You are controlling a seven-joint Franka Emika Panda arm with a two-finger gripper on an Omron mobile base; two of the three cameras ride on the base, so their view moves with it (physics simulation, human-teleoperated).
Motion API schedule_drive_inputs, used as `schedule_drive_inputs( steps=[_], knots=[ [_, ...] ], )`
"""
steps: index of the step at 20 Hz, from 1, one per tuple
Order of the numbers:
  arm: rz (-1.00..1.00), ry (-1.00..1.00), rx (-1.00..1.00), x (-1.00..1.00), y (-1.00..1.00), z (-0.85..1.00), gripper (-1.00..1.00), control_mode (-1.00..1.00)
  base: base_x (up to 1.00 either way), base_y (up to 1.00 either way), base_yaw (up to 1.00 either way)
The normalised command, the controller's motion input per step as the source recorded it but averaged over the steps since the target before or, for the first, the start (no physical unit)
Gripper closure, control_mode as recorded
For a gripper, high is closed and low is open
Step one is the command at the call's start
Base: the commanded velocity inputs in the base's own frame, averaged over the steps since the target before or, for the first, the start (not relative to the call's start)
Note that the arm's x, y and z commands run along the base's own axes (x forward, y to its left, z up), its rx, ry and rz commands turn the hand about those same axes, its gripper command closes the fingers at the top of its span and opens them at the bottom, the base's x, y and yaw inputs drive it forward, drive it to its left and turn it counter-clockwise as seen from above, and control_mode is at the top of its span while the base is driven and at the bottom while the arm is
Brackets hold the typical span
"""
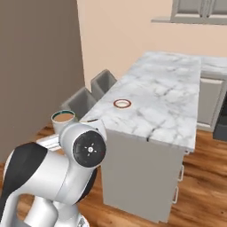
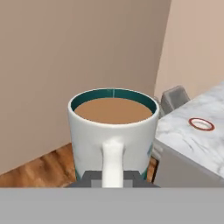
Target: Pick the cup of tea, navigate to the dining table, and place it on the saucer.
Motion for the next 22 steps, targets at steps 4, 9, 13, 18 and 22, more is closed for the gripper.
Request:
schedule_drive_inputs(
  steps=[4, 9, 13, 18, 22],
  knots=[
    [0.0, 0.0, 0.0, 0.0, 0.0, 0.0, 1.0, 1.0, 0.55, 0.39, -0.46],
    [0.0, 0.0, 0.0, 0.0, 0.0, 0.0, 1.0, 1.0, 0.68, 0.29, -0.43],
    [0.0, 0.0, 0.0, 0.0, 0.0, 0.0, 1.0, 1.0, 0.7, 0.31, -0.37],
    [0.0, 0.0, 0.0, 0.0, 0.0, 0.0, 1.0, 1.0, 0.57, 0.53, -0.2],
    [0.0, 0.0, 0.0, 0.0, 0.0, 0.0, 1.0, 1.0, 0.55, 0.34, 0.0]
  ],
)
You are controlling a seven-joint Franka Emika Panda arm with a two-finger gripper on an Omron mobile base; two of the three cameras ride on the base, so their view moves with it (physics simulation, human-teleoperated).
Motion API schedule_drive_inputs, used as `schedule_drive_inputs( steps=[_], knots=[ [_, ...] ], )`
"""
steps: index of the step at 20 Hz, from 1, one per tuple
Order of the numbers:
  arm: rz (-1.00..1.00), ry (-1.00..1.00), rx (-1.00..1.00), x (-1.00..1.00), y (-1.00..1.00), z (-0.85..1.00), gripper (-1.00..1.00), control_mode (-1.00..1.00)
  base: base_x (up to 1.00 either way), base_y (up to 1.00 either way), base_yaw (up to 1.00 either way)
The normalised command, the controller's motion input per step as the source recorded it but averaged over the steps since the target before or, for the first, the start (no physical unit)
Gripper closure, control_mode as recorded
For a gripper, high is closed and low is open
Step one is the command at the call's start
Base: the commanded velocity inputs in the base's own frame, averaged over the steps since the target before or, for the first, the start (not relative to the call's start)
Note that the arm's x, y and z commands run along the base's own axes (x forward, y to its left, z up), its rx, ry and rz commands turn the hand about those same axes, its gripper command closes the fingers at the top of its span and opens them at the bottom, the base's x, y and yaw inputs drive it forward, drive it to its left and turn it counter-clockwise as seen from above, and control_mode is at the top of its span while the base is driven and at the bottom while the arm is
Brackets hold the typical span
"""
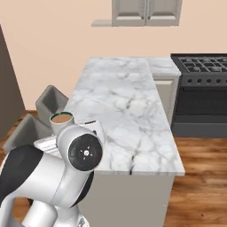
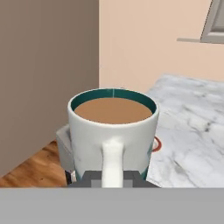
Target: Pick the cup of tea, navigate to the dining table, and place it on the saucer.
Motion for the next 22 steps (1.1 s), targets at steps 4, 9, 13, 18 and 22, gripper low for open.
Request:
schedule_drive_inputs(
  steps=[4, 9, 13, 18, 22],
  knots=[
    [0.0, 0.0, 0.0, 0.0, 0.0, 0.0, 1.0, 1.0, 0.69, 0.18, 0.04],
    [0.0, 0.0, 0.0, 0.0, 0.0, 0.0, 1.0, 1.0, 0.69, 0.15, 0.19],
    [0.06, 0.0, 0.01, 0.21, 0.04, 0.0, 1.0, -1.0, 0.54, 0.13, 0.18],
    [0.27, 0.0, 0.02, 0.96, 0.18, -0.02, 1.0, -1.0, 0.0, 0.0, 0.0],
    [0.25, 0.01, 0.0, 0.96, 0.24, -0.13, 1.0, -1.0, 0.0, 0.0, 0.0]
  ],
)
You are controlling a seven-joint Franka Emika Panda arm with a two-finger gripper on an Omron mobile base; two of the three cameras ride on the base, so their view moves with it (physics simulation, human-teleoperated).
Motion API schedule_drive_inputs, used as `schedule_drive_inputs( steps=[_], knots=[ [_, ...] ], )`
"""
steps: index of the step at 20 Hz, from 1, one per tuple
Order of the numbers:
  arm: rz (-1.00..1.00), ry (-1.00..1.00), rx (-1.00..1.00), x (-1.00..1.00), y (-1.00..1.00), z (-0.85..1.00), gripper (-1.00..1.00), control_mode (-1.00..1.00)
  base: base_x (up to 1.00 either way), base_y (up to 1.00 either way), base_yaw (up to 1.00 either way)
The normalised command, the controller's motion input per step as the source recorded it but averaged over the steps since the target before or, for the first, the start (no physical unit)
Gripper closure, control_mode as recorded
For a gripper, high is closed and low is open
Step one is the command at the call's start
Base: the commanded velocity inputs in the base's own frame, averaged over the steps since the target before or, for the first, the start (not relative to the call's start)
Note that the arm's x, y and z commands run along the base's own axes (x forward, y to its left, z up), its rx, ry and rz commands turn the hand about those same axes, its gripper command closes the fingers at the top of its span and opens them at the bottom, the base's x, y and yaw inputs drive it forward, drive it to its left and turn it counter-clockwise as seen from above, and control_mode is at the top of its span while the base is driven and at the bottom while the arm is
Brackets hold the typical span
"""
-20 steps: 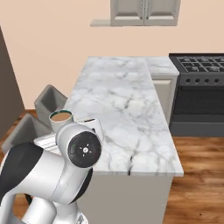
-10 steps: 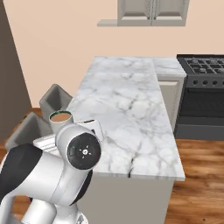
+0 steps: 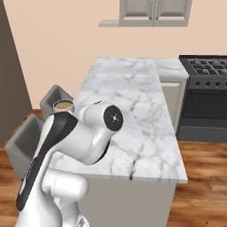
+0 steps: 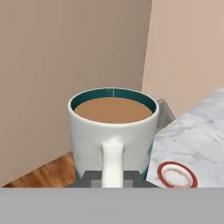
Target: Pick the cup of tea, navigate to the dining table, and place it on the saucer.
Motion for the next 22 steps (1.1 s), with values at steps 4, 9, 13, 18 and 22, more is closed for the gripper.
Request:
schedule_drive_inputs(
  steps=[4, 9, 13, 18, 22],
  knots=[
    [0.16, 0.01, 0.0, 0.81, 0.2, -0.31, 1.0, -1.0, 0.0, 0.0, 0.0],
    [0.17, 0.0, 0.0, 0.76, 0.09, -0.41, 1.0, -1.0, 0.0, 0.0, 0.0],
    [0.14, 0.0, 0.0, 0.66, 0.02, -0.5, 1.0, -1.0, 0.0, 0.0, 0.0],
    [0.13, 0.0, 0.0, 0.6, 0.01, -0.47, 1.0, -1.0, 0.0, 0.0, 0.0],
    [0.12, 0.0, 0.0, 0.53, 0.05, -0.4, 1.0, -1.0, 0.0, 0.0, 0.0]
  ],
)
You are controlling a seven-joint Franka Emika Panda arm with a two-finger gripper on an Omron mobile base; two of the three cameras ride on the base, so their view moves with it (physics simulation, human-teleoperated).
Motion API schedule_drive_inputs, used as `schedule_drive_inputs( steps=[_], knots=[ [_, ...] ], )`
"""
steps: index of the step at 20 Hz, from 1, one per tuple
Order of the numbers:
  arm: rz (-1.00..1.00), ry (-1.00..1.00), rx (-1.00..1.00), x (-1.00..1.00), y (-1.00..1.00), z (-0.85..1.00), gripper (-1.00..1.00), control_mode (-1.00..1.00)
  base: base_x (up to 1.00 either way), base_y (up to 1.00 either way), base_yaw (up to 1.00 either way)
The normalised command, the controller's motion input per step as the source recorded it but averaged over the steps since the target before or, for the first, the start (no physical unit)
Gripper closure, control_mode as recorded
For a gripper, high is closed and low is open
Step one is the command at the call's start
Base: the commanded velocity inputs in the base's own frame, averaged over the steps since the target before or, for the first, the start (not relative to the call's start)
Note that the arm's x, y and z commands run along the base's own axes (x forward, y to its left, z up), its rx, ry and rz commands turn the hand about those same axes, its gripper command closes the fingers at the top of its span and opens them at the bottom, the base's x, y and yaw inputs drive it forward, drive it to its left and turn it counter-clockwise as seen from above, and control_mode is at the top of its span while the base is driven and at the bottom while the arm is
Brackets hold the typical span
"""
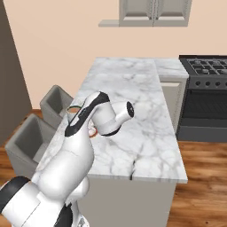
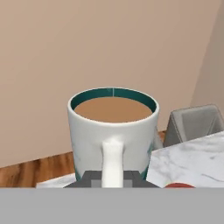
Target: Pick the cup of tea, navigate to the dining table, and place it on the saucer.
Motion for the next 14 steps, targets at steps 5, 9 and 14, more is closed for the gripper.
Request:
schedule_drive_inputs(
  steps=[5, 9, 14],
  knots=[
    [0.09, 0.0, 0.0, 0.44, 0.07, -0.39, 1.0, -1.0, 0.0, 0.0, 0.0],
    [0.07, 0.0, 0.0, 0.4, 0.04, -0.44, 1.0, -1.0, 0.0, 0.0, 0.0],
    [0.07, 0.0, 0.0, 0.34, 0.06, -0.38, 1.0, -1.0, 0.0, 0.0, 0.0]
  ],
)
